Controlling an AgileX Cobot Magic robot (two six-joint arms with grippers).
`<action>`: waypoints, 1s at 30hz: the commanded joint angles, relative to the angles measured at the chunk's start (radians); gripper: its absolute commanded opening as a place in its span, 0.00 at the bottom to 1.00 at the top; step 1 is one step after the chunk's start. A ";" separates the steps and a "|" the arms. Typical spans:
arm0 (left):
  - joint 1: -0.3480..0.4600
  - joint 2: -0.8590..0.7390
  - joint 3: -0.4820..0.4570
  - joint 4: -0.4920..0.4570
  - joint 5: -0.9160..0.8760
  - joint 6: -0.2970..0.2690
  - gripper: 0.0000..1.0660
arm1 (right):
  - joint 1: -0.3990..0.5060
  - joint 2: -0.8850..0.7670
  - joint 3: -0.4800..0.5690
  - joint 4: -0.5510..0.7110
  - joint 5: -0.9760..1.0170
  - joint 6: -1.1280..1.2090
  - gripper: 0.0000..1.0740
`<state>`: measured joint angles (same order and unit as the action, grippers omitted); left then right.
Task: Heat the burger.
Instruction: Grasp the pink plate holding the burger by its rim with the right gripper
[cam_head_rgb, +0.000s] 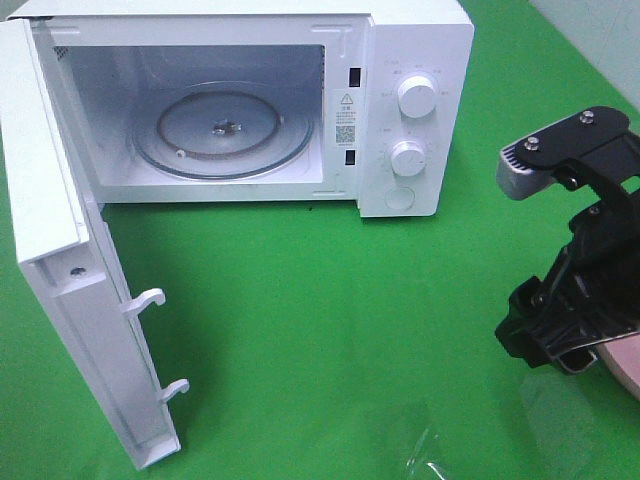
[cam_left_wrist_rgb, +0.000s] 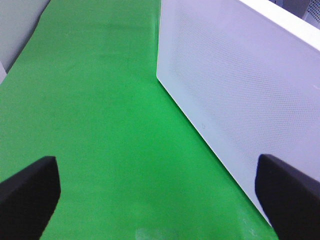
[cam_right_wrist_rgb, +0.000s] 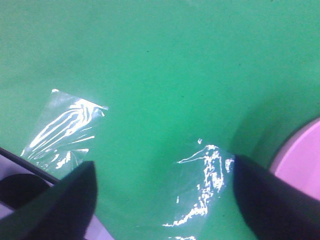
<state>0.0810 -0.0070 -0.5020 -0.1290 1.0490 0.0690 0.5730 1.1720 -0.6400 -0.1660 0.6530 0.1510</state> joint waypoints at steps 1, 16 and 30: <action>-0.004 -0.020 0.004 -0.004 -0.009 0.002 0.92 | -0.002 -0.007 -0.002 -0.020 0.013 0.011 0.88; -0.004 -0.020 0.004 -0.004 -0.009 0.001 0.92 | -0.302 0.075 -0.002 -0.083 0.007 0.029 0.85; -0.004 -0.020 0.004 -0.004 -0.009 0.001 0.92 | -0.397 0.350 -0.002 -0.084 -0.146 0.032 0.80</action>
<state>0.0810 -0.0070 -0.5020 -0.1290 1.0490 0.0690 0.1830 1.4840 -0.6400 -0.2440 0.5490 0.1730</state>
